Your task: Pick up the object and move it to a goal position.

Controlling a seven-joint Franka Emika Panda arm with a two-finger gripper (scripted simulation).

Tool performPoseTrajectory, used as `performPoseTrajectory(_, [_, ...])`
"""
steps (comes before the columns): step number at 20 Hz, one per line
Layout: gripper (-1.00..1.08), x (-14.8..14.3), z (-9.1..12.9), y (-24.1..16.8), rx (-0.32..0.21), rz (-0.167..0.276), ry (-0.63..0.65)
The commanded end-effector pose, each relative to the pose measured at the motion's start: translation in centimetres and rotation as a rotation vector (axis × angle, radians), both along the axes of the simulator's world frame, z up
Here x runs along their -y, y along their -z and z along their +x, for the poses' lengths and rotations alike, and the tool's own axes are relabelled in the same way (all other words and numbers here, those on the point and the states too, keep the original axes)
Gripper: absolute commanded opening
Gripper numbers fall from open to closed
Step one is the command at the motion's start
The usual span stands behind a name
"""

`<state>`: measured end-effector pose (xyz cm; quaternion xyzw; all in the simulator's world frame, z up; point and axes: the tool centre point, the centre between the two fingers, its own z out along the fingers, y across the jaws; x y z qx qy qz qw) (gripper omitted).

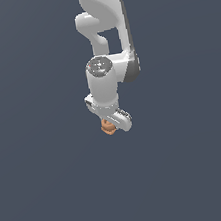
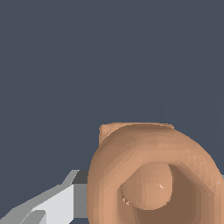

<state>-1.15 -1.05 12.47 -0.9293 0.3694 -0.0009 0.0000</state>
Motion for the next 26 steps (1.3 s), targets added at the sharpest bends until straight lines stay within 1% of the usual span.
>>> performPoseTrajectory(1, [-1.00,1.1,1.5,-1.5,-0.001,0.000,0.000])
performPoseTrajectory(8, [-1.00,3.7,5.3,-5.0,-0.001,0.000,-0.001])
performPoseTrajectory(15, [-1.00,5.8,8.4,-7.7,-0.002,0.000,-0.001])
performPoseTrajectory(20, [-1.00,6.6,9.8,-8.9,-0.002,0.000,-0.001])
performPoseTrajectory(26, [-1.00,7.2,10.7,-9.6,-0.002,0.000,-0.001])
